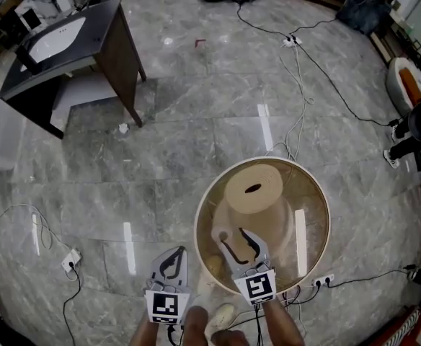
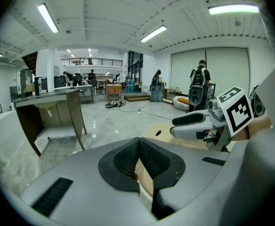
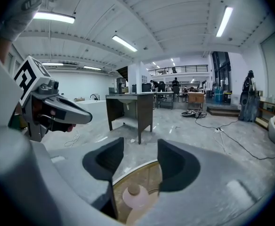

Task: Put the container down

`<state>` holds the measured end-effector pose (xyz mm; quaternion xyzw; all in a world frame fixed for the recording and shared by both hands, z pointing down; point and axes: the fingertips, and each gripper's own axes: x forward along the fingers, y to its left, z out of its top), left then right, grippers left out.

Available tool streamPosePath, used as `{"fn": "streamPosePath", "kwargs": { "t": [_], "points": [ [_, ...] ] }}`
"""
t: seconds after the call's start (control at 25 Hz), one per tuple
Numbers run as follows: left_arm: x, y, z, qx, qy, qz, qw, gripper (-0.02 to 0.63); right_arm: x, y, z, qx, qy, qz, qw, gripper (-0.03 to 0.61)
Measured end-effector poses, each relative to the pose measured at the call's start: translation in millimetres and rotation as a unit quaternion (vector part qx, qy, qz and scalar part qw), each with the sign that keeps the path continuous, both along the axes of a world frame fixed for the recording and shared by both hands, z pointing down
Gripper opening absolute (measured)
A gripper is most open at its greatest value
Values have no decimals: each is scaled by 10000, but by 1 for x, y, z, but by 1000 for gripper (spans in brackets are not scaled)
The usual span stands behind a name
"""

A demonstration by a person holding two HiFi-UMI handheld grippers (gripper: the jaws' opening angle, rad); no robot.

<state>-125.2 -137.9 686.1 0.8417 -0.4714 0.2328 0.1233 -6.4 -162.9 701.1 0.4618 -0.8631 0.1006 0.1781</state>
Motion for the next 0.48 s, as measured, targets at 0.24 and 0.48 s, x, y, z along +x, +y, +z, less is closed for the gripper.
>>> {"fn": "streamPosePath", "kwargs": {
  "t": [0.24, 0.48],
  "points": [
    [9, 6, -66, 150, 185, -48, 9997, 17, 15, 9, -70, 267, 46, 167, 9995, 218],
    [29, 24, -129, 384, 264, 86, 9989, 17, 40, 31, -137, 500, -96, 461, 9976, 198]
  ]
}}
